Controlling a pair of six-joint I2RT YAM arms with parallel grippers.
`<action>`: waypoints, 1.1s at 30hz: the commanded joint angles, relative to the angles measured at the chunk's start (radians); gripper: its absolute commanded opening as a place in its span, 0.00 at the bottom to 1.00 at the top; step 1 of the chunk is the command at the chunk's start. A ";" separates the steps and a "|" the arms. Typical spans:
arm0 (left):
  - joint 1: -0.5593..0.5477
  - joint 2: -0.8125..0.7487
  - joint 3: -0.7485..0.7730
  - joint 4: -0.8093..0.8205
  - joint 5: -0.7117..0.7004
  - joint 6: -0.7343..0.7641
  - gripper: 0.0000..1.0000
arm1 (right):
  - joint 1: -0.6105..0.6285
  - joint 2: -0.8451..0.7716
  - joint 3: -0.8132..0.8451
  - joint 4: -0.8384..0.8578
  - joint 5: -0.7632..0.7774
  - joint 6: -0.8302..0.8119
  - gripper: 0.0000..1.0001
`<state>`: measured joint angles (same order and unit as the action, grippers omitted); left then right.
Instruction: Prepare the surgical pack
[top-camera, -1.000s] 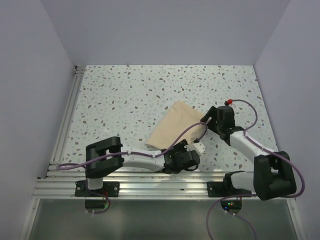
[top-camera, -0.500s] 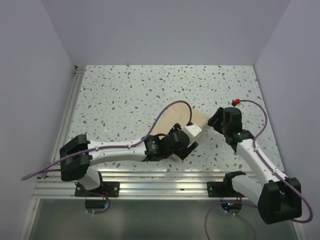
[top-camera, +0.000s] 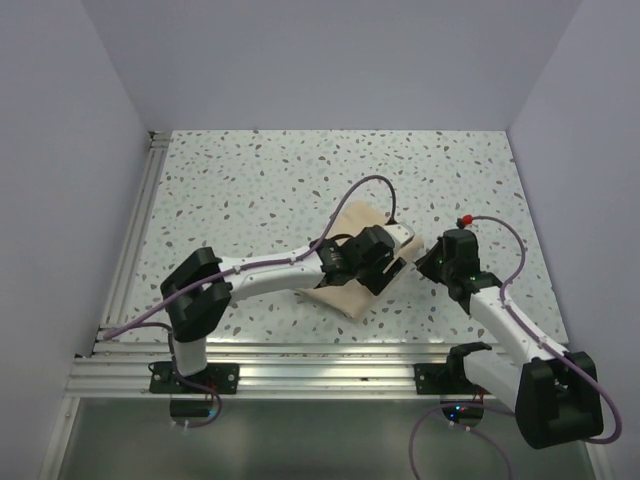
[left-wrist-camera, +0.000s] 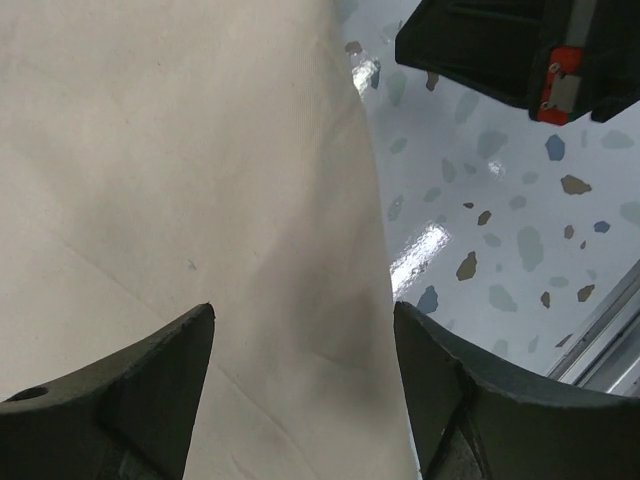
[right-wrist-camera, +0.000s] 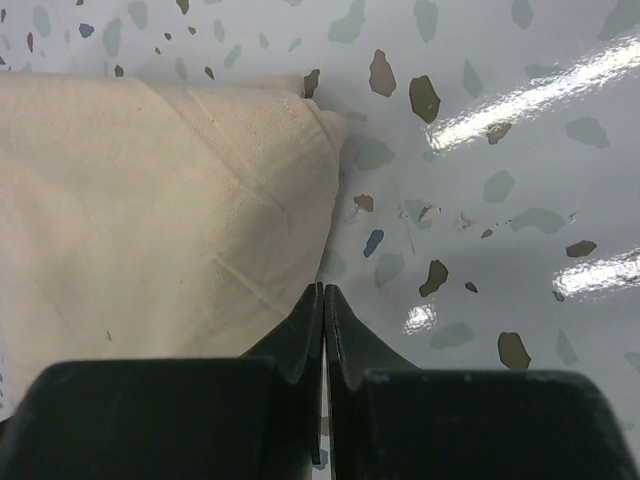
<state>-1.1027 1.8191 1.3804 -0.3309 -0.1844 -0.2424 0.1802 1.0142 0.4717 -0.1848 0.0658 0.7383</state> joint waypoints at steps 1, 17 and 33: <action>0.001 0.038 0.054 -0.036 0.023 0.023 0.75 | -0.005 0.010 -0.008 0.100 -0.049 0.019 0.00; -0.106 0.127 0.075 0.004 -0.177 0.037 0.62 | -0.005 0.366 0.140 0.182 -0.044 0.019 0.00; -0.264 0.186 0.034 0.038 -0.411 0.020 0.68 | -0.056 0.440 0.202 0.188 0.002 -0.004 0.00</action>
<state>-1.3231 2.0216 1.4334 -0.3351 -0.5667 -0.2050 0.1471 1.4528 0.6109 -0.0139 0.0368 0.7601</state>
